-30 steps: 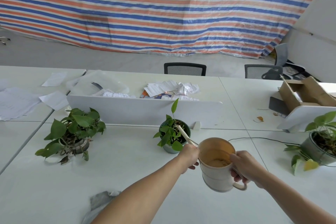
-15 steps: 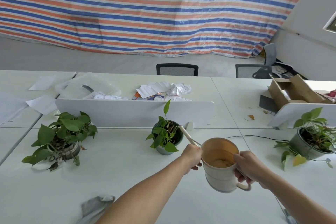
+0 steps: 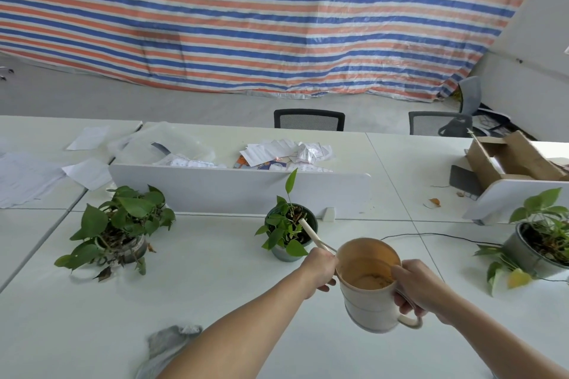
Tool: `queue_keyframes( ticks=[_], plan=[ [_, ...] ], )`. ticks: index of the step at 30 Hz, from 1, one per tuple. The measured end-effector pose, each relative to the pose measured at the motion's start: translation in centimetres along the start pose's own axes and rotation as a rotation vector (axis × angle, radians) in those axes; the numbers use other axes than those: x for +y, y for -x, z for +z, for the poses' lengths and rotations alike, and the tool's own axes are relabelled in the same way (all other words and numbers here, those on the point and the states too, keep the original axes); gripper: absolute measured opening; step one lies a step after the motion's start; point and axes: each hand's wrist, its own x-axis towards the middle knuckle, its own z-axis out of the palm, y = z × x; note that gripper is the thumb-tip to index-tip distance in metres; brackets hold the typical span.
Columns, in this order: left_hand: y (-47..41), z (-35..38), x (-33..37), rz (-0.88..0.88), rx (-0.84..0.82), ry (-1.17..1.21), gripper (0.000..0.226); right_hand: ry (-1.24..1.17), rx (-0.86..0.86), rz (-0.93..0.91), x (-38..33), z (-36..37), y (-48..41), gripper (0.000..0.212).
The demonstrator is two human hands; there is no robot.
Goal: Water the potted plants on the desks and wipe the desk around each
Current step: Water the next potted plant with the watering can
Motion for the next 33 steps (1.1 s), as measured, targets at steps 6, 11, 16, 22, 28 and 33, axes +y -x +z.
queue_keyframes(
  ticks=[6,11,16,22,28,33],
  plan=[
    [-0.1,-0.8,0.7,-0.002,0.044,0.018,0.034,0.017,0.0,-0.02,-1.5,0.1,-0.7,0.019],
    [-0.3,-0.7,1.4,0.001,0.048,0.022,0.036,0.013,0.019,-0.019,-1.8,-0.3,-1.1,0.02],
    [-0.2,0.0,1.8,0.001,0.021,0.026,0.035,-0.001,0.035,-0.003,-1.0,-0.8,-0.9,0.019],
    [0.2,1.0,1.2,0.023,-0.023,0.006,0.034,0.011,0.032,0.013,0.3,-1.2,-0.3,0.019],
    [0.5,0.8,0.3,0.004,-0.028,0.003,0.033,0.034,0.011,0.004,0.4,-0.7,0.3,0.021],
    [0.5,0.0,0.0,-0.017,-0.007,0.013,0.033,0.04,-0.011,-0.012,-0.2,-0.1,0.1,0.022]
  ],
)
